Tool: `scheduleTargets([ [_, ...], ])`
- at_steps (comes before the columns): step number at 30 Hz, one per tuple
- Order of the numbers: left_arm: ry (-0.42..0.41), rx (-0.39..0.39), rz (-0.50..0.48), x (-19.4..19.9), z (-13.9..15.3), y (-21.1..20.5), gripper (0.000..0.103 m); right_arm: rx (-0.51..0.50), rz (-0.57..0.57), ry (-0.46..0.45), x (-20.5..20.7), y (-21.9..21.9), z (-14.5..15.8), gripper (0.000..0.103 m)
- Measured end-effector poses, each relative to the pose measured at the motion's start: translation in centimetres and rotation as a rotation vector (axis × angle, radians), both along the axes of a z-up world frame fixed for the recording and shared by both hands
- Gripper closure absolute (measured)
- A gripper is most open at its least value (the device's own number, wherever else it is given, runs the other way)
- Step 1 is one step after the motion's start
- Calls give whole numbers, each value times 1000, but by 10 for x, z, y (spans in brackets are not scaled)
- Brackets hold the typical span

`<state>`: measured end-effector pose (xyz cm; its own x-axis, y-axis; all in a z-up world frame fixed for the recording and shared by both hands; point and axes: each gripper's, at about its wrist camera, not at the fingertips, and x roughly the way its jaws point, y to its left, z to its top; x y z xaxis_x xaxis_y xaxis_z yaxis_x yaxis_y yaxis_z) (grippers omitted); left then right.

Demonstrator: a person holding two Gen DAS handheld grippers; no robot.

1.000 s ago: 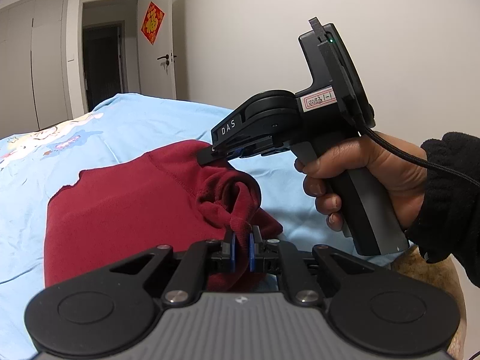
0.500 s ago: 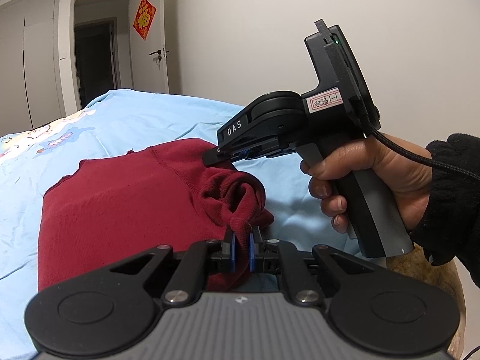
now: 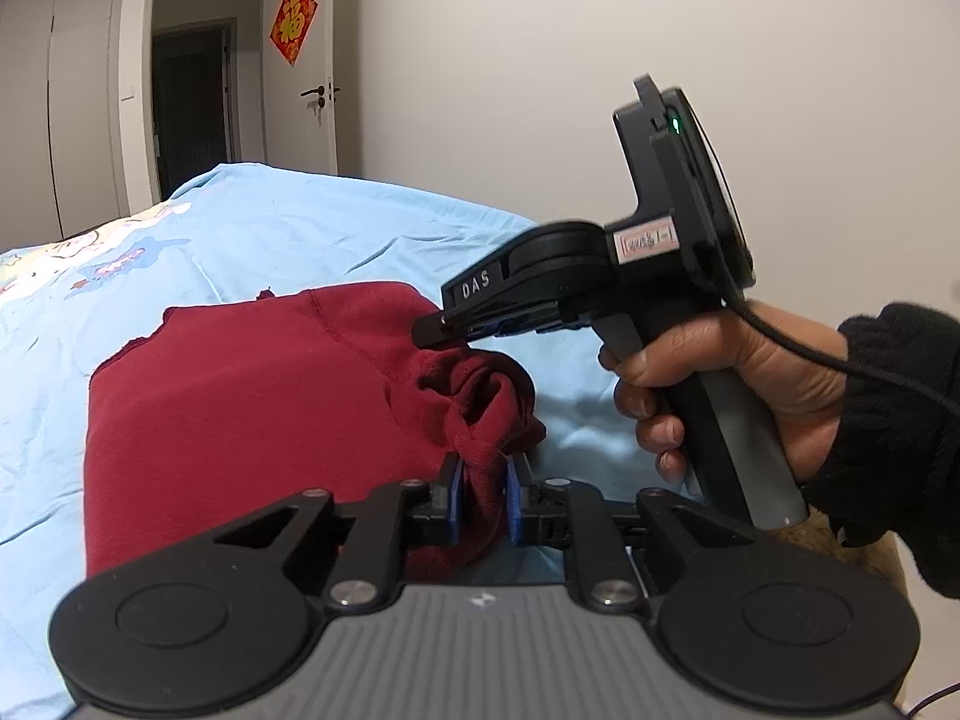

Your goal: Fold small clothes

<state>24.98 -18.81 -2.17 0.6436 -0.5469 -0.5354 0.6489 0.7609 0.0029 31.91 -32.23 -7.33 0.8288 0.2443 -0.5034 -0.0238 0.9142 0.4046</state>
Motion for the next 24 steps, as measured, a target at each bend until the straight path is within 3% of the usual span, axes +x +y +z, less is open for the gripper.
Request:
scheduleTargets([
  [2,12,-15,13,2,3,3,63,1,-4,1,0,0,-1,92],
  [4,23,-35,37,4,7,7,51,-2,-7,2,1,1,0,89],
  [6,45,-62,60,9,11,13,46,-8,-12,1,0,1,0,82],
  [10,96,-110,144,21,17,30,23,-24,-26,-3,-3,3,-1,74],
  [12,117,-127,189,28,18,38,19,-33,-32,-9,-6,2,0,66],
  [17,143,-129,276,39,17,54,10,-53,-28,-30,-18,1,4,28],
  [20,136,-127,315,41,17,61,2,-83,-20,-43,-27,2,7,16],
  [24,127,-116,358,43,17,68,0,-129,-11,-52,-41,4,9,7],
])
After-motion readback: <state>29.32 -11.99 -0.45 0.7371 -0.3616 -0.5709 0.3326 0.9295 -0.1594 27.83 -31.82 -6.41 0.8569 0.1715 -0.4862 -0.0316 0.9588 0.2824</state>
